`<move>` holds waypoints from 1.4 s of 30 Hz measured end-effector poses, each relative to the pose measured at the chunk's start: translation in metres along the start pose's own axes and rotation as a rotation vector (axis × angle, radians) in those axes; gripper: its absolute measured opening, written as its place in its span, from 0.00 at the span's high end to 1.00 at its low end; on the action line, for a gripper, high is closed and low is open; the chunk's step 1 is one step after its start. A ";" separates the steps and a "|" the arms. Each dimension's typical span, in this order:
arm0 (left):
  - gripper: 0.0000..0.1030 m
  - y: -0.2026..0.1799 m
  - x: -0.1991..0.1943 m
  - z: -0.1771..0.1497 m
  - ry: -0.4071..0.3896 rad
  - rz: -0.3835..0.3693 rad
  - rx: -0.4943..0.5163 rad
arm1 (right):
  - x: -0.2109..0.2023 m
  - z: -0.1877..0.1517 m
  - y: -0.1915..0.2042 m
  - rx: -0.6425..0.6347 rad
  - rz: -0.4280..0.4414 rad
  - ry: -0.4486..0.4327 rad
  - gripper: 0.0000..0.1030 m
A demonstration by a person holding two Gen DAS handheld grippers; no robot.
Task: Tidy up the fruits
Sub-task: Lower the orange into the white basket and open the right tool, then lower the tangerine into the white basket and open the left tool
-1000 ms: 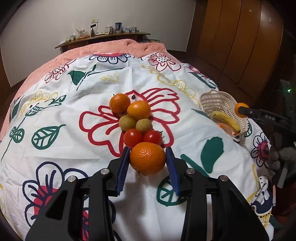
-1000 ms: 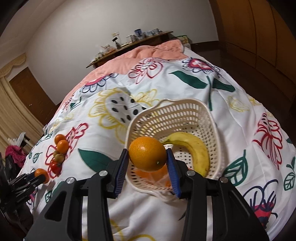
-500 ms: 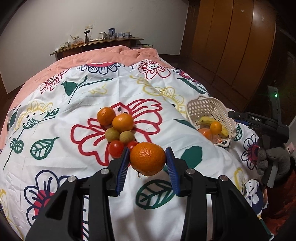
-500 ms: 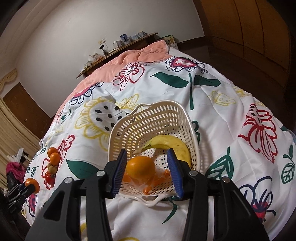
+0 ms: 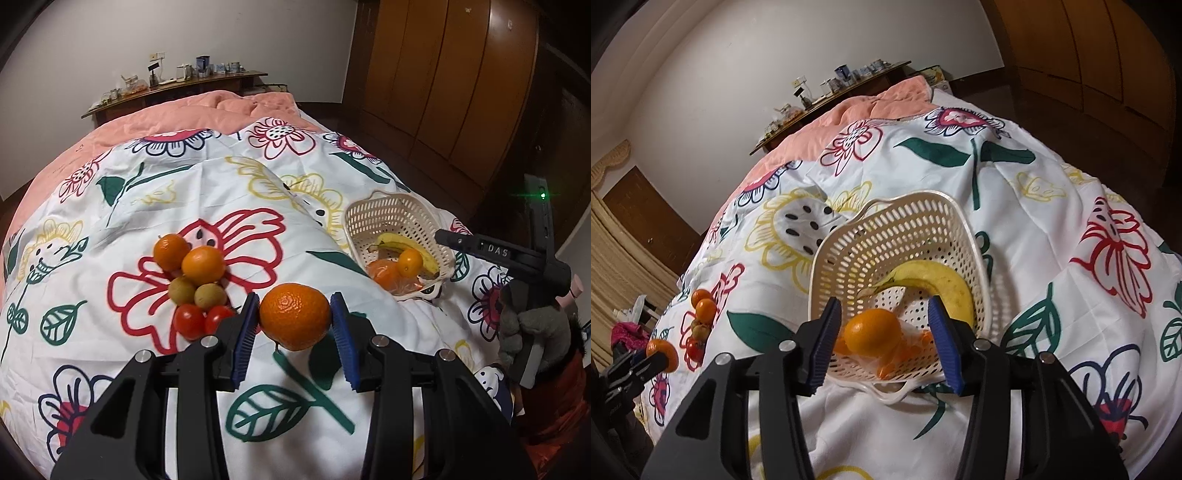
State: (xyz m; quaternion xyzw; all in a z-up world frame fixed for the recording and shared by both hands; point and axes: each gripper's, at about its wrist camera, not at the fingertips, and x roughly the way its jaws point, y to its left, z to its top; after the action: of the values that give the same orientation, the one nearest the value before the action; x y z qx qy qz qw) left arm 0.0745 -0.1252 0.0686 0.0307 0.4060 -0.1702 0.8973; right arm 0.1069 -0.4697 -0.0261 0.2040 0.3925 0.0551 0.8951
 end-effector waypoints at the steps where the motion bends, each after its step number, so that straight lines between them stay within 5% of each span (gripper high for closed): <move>1: 0.60 -0.002 0.001 0.001 0.001 -0.002 0.005 | 0.001 -0.001 0.001 -0.006 0.003 0.005 0.52; 22: 0.60 -0.013 0.006 0.009 0.003 -0.008 0.031 | 0.033 -0.026 0.043 -0.356 -0.199 0.039 0.47; 27: 0.60 -0.017 0.009 0.010 0.008 -0.007 0.039 | 0.038 -0.024 0.043 -0.404 -0.248 0.021 0.38; 35: 0.60 -0.025 0.012 0.014 0.012 -0.011 0.060 | 0.017 -0.005 0.013 -0.268 -0.354 -0.098 0.35; 42: 0.60 -0.035 0.026 0.023 0.034 -0.037 0.072 | 0.000 0.003 -0.008 -0.167 -0.316 -0.144 0.35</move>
State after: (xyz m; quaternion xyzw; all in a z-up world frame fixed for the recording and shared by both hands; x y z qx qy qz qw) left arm 0.0951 -0.1702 0.0680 0.0583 0.4155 -0.2008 0.8852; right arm 0.1092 -0.4777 -0.0274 0.0683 0.3487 -0.0684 0.9322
